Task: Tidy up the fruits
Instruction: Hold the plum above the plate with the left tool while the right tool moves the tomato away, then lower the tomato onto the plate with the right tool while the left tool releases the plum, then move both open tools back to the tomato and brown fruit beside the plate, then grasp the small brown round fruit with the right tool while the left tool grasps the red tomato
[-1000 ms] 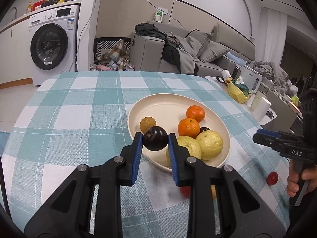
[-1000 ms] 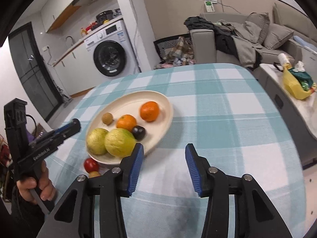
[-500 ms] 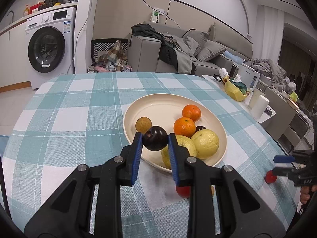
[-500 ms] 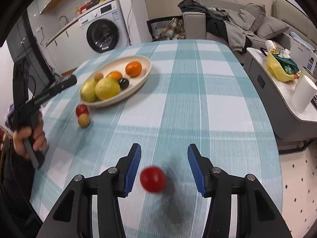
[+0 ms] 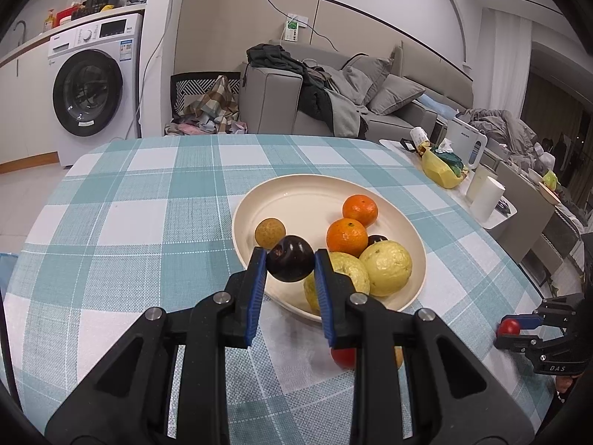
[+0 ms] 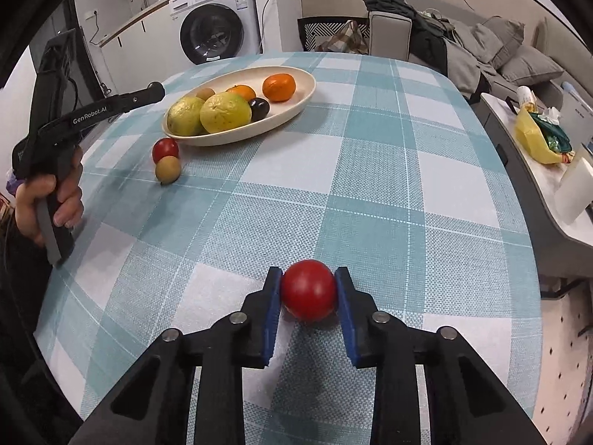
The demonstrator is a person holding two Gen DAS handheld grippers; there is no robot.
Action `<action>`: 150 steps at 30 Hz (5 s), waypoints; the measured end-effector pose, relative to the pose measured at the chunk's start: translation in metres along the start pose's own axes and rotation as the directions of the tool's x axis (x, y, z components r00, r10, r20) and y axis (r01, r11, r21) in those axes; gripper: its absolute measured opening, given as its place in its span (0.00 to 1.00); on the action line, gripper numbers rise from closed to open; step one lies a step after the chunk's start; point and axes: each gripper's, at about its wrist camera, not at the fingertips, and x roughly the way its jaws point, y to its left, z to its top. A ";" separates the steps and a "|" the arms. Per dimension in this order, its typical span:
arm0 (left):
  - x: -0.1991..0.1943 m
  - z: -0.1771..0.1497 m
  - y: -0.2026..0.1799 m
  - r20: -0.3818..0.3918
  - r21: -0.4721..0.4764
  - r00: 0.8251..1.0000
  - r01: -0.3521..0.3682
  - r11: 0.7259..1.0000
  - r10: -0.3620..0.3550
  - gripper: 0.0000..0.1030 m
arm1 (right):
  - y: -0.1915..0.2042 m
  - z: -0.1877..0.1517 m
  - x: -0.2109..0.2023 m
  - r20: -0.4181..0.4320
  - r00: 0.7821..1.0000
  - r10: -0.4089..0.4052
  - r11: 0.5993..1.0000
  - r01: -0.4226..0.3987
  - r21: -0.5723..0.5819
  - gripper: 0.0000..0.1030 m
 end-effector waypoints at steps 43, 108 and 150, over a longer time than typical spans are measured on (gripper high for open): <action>0.011 -0.005 -0.009 -0.045 0.044 0.999 -0.018 0.999 0.020 0.42 | 0.015 0.121 0.040 0.293 0.954 0.055 0.978 -0.110 0.176 0.50; -0.032 -0.034 -0.010 -0.041 -0.012 0.997 -0.066 0.998 0.065 0.99 | 0.062 0.084 0.045 0.039 0.979 0.200 0.976 -0.196 -0.100 0.89; -0.029 -0.034 -0.002 -0.053 -0.024 0.996 -0.068 0.997 0.067 0.99 | 0.089 0.082 0.041 0.084 0.970 0.229 0.967 -0.216 -0.137 0.27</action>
